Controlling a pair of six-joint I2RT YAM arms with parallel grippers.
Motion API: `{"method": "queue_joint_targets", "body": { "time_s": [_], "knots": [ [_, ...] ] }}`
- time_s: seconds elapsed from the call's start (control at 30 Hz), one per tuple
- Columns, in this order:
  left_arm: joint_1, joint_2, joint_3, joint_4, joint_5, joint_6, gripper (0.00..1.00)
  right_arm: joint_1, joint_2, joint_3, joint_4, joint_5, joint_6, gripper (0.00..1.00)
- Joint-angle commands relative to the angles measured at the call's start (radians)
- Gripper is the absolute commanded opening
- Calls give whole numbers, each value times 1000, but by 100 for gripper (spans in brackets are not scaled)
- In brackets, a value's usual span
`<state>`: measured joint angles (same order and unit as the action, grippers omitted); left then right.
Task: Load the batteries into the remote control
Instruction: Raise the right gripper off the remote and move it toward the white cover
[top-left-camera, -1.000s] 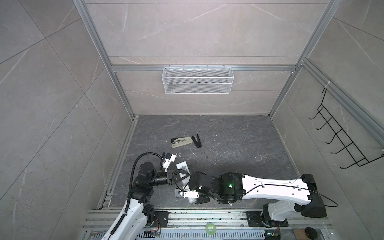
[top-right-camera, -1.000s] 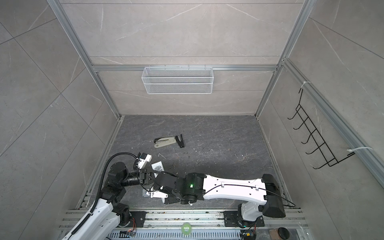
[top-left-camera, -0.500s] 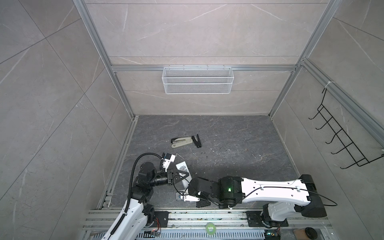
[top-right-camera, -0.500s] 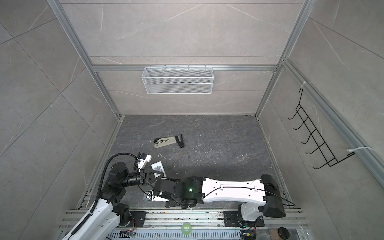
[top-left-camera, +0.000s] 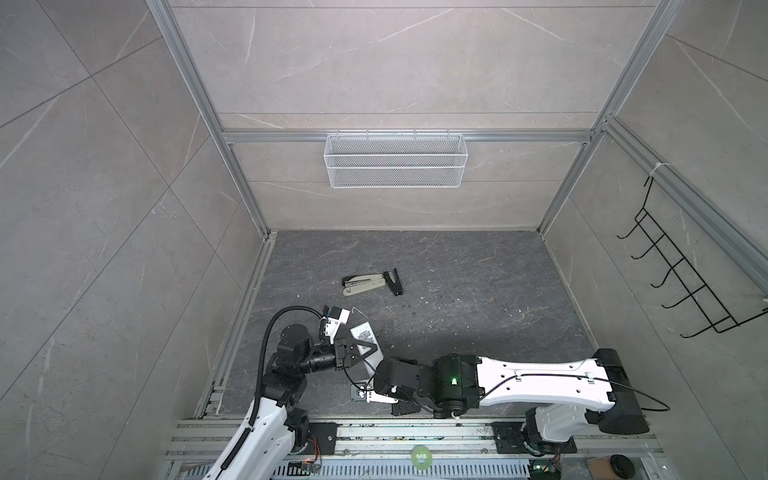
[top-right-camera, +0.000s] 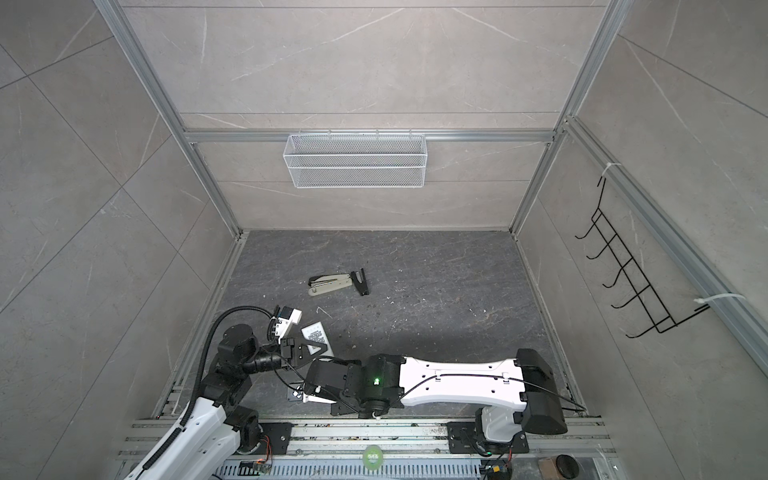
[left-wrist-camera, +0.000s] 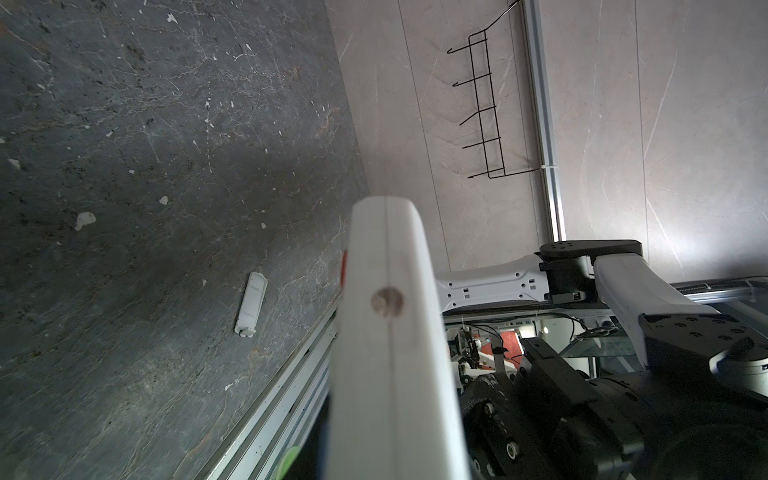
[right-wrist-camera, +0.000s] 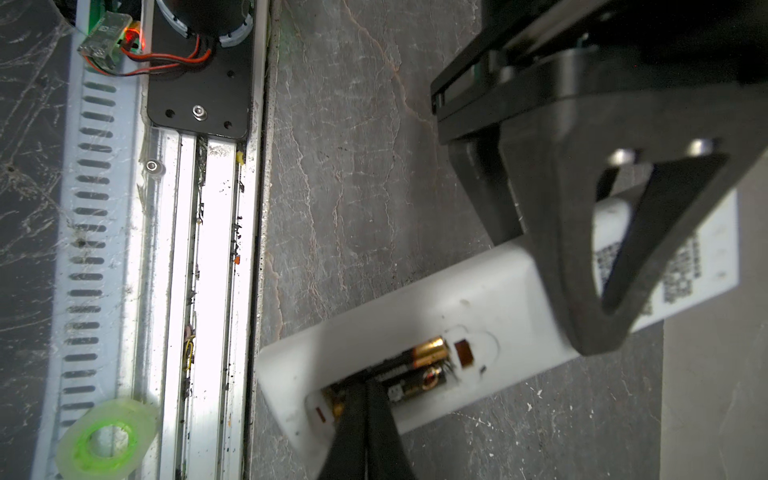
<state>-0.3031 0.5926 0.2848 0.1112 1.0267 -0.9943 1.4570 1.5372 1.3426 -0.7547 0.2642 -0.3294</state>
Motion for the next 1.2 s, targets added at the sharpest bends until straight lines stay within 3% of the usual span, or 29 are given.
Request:
{"method": "queue_joint_targets", "body": {
  "time_s": [0.0,0.07,0.2,0.53,0.77,0.93,1.17],
  "knots": [
    [-5,-41,94,-20,92,9,0,-6,-34,-7,-97,-16,55,13],
    [-5,-45,104,-77,47,46,0,-5,-80,-7,-86,-28,88,18],
    [-5,-47,57,-33,-33,27,0,-6,-166,-11,-53,-60,177,29],
    [-5,-73,37,-118,-234,111,0,-72,-222,0,-183,35,503,57],
    [-5,-105,36,-141,-271,135,0,-180,-200,-112,-259,-77,730,67],
    [-6,-135,34,-179,-302,148,0,-221,-181,-214,-249,-138,772,72],
    [-5,-140,34,-191,-313,154,0,-276,-108,-358,-50,-276,803,71]
  ]
}}
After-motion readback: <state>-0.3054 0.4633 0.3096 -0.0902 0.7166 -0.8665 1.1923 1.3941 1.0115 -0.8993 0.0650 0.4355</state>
